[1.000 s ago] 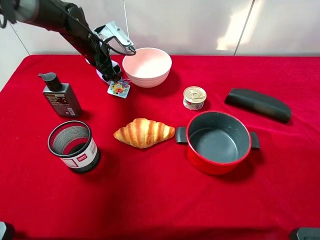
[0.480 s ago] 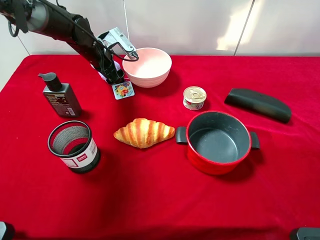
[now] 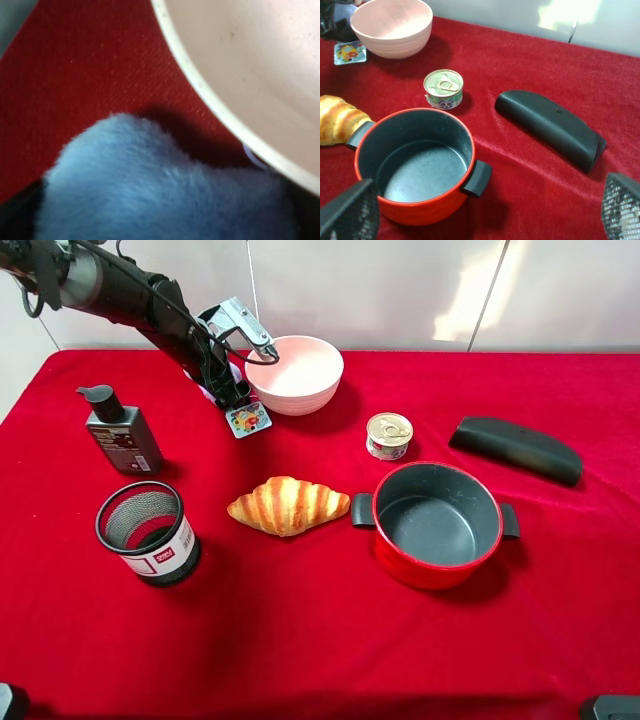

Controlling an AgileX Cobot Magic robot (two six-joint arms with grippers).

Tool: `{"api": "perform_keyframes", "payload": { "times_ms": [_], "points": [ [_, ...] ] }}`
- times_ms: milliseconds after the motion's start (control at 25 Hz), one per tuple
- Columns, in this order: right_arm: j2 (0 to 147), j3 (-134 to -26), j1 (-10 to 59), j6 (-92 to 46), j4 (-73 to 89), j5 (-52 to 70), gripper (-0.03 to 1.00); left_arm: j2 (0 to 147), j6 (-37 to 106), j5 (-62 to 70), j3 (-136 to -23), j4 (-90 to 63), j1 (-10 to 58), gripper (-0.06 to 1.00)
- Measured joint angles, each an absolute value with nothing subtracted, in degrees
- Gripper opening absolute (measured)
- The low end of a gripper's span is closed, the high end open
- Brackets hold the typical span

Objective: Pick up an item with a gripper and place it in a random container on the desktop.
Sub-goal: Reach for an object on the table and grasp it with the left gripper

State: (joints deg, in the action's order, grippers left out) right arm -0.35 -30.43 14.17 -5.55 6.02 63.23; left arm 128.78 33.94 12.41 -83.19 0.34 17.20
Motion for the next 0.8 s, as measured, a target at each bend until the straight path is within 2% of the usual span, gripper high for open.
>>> {"api": "perform_keyframes", "payload": {
  "times_ms": [200, 240, 360, 800],
  "points": [
    [-0.4, -30.4, 14.2, -5.5, 6.0, 63.2, 0.69, 128.8, 33.9, 12.4, -83.2, 0.0, 17.2, 0.79],
    [-0.4, -30.4, 14.2, -5.5, 6.0, 63.2, 0.69, 128.9, 33.9, 12.2, -83.2, 0.0, 17.2, 0.7],
    [-0.4, -30.4, 14.2, -5.5, 6.0, 63.2, 0.69, 129.0, 33.9, 11.7, -83.2, 0.0, 17.2, 0.58],
    [-0.4, -30.4, 14.2, -5.5, 6.0, 63.2, 0.69, 129.0, 33.9, 12.8, -83.2, 0.0, 17.2, 0.58]
  ]
}}
